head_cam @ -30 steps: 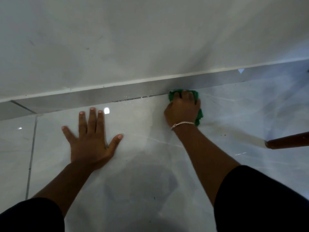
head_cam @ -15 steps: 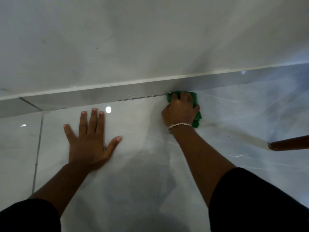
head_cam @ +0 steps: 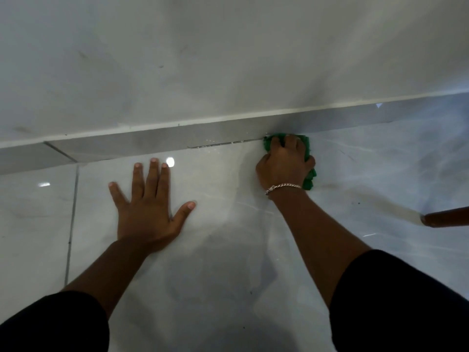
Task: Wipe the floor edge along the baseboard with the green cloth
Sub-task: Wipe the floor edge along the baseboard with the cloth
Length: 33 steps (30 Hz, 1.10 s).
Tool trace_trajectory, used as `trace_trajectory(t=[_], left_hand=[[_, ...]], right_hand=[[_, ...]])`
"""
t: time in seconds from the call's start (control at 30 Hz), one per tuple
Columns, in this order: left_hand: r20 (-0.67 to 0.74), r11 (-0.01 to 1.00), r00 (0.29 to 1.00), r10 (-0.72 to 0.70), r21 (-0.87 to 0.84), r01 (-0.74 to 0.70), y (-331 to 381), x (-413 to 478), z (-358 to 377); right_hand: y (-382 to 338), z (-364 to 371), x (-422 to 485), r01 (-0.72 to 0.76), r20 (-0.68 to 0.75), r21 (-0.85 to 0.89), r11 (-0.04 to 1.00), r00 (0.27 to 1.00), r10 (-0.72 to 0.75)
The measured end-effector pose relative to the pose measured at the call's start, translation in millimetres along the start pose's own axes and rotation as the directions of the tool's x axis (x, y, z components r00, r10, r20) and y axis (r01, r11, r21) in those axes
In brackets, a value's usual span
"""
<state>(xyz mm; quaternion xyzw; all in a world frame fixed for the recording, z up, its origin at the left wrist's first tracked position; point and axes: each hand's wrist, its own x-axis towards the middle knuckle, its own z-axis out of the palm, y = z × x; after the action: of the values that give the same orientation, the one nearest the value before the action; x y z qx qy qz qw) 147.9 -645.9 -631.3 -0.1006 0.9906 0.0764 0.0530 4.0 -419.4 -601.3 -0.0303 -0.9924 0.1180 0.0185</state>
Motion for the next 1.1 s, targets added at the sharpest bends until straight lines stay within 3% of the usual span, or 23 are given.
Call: trace_trajectory(t=[0.1,0.23,0.37,0.43,0.5,0.6,0.73,0.83,0.93,1.0,1.1], left_hand=[[0.011,1.0,1.0,-0.001,0.003,0.001,-0.1,0.0,-1.5],[0.024,1.0,1.0,0.019,0.015,-0.019,-6.5,-2.7,-4.6],[0.019,0.999,1.0,0.019,0.026,-0.02,-16.4,-6.5,-5.5],[0.021,0.999,1.0,0.01,0.032,-0.011,-17.1,-5.7,-4.7],[0.023,0.999,1.0,0.013,0.042,-0.014,-15.7,-4.8,-3.6],[0.032,0.999,0.999,0.002,0.052,-0.003,-15.9,-4.5,-4.3],[0.039,0.999,0.999,0.013,0.036,-0.014,-17.3,-5.3,-5.3],[0.028,0.999,1.0,0.011,0.036,-0.012,-17.7,-5.1,-4.2],[0.015,0.999,1.0,0.011,0.048,-0.012,-17.5,-4.0,-2.1],[0.015,0.999,1.0,0.014,0.048,-0.014,-17.3,-3.5,-2.2],[0.023,0.999,1.0,0.01,0.049,-0.011,-18.3,-3.6,-2.1]], right_hand=[[-24.2,10.7,-22.6,0.178,0.02,0.018,0.984,0.984,-0.178],[4.9,4.7,-11.1,0.353,0.029,0.034,0.935,0.935,-0.354],[18.9,3.1,-2.8,0.199,-0.018,0.064,0.978,0.98,-0.199],[-5.8,7.8,-11.9,0.104,-0.025,0.056,0.993,0.994,-0.102],[-34.0,12.5,-26.1,0.1,-0.003,0.052,0.994,0.995,-0.1],[-54.9,18.3,-41.0,0.225,0.017,0.04,0.974,0.974,-0.225],[-10.7,6.1,-10.6,0.488,0.025,0.016,0.873,0.872,-0.488],[15.9,1.0,3.7,0.328,-0.026,0.038,0.944,0.945,-0.327],[-10.6,5.9,-9.4,0.125,-0.039,0.051,0.991,0.992,-0.123],[-36.0,7.3,-22.4,0.122,-0.004,0.049,0.991,0.992,-0.122],[-65.5,14.6,-40.6,0.26,0.035,0.065,0.963,0.964,-0.262]])
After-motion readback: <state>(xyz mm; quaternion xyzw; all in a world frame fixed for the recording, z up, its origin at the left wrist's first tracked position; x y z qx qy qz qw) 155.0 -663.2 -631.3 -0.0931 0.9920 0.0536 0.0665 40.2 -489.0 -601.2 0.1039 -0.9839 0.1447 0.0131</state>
